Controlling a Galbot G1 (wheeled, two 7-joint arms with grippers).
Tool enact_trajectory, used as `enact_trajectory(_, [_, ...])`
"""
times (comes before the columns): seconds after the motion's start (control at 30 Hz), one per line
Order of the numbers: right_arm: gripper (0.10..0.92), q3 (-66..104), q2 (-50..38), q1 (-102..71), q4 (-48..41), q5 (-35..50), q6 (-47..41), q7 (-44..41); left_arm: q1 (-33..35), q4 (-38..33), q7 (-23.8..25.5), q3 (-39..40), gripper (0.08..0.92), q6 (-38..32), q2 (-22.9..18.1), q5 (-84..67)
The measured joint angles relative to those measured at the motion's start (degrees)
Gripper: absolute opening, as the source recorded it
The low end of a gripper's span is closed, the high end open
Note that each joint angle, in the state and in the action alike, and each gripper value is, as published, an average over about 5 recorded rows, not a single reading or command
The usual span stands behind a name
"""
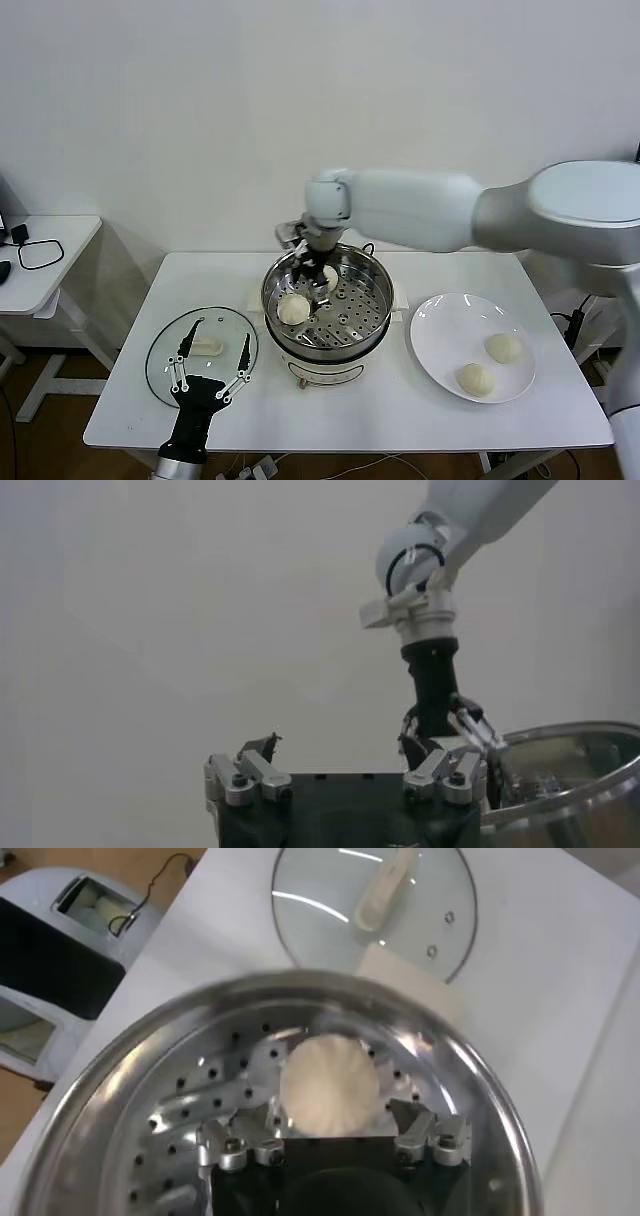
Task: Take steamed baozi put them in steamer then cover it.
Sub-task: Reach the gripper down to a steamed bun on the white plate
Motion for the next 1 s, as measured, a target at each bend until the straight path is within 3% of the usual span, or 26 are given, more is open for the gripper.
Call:
enact_trajectory(0.53, [0.823,0.3,-27.1,0.9,6.5,-10.6,8.9,-9.2,0.8,-0.7,0.5,0.3,0.823,0.1,-0.3,0.4])
enact_trajectory(1.0, [0.823,3.2,-33.7,-12.5,4.9,-18.5,11.7,-8.6,1.7,-0.3,0.4,0.2,0.823,-0.1,-0.9,0.8])
